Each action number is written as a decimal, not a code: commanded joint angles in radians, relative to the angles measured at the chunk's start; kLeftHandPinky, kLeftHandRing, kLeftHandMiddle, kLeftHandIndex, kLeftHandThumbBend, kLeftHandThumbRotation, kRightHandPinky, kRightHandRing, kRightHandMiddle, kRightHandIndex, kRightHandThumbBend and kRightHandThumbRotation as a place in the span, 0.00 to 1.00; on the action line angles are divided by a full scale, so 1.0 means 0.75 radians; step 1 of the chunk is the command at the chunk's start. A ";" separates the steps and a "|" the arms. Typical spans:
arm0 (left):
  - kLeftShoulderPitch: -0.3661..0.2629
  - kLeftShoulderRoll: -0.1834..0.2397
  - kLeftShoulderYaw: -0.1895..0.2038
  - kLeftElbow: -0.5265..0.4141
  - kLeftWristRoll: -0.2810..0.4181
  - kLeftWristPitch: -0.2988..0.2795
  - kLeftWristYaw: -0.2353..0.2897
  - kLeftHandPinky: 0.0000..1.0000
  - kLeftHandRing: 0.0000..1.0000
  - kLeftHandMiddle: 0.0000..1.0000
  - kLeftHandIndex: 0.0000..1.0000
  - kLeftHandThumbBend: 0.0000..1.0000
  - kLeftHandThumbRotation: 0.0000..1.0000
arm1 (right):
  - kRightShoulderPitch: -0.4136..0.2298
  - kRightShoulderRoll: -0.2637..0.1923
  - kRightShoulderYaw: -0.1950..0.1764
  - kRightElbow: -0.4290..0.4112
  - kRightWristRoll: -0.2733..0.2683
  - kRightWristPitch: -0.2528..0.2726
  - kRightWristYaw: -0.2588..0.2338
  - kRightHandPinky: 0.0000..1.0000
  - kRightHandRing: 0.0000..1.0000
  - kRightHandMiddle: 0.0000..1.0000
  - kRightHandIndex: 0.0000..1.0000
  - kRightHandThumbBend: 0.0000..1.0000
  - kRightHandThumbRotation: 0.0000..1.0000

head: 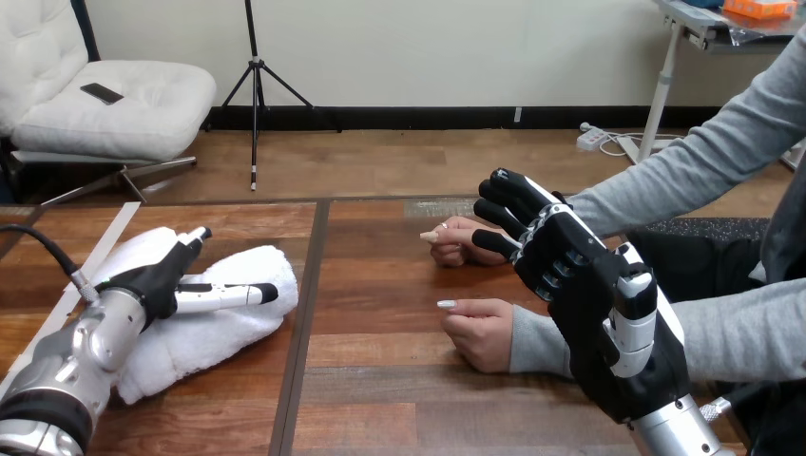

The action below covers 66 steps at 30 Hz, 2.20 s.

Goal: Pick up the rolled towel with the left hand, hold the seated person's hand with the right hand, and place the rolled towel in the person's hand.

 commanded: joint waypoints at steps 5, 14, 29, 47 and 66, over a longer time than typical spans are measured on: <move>-0.111 -0.015 0.027 -0.069 -0.067 -0.005 -0.095 0.91 0.98 0.98 0.96 1.00 0.74 | -0.064 -0.004 -0.015 -0.040 0.009 -0.034 -0.001 0.87 0.92 0.92 0.89 1.00 1.00; -0.121 -0.016 0.040 -0.093 -0.119 0.009 -0.198 0.83 0.97 0.96 0.95 1.00 0.71 | -0.063 -0.004 -0.015 -0.042 0.006 -0.032 -0.005 0.87 0.92 0.92 0.89 1.00 1.00; -0.141 -0.010 0.000 -0.162 -0.075 0.070 -0.290 0.82 0.97 0.96 0.95 1.00 0.73 | -0.058 -0.004 -0.015 -0.047 -0.004 -0.038 -0.016 0.87 0.92 0.92 0.89 1.00 1.00; -0.146 -0.006 -0.084 -0.320 0.062 0.249 -0.348 0.86 0.99 0.96 0.95 1.00 0.66 | -0.048 -0.007 -0.011 -0.068 -0.003 -0.020 -0.032 0.87 0.92 0.92 0.89 1.00 1.00; -0.113 0.010 -0.272 -0.608 0.392 0.546 -0.414 0.61 0.76 0.76 0.75 1.00 0.61 | -0.055 -0.004 -0.013 -0.061 -0.009 -0.028 -0.039 0.87 0.91 0.91 0.89 1.00 1.00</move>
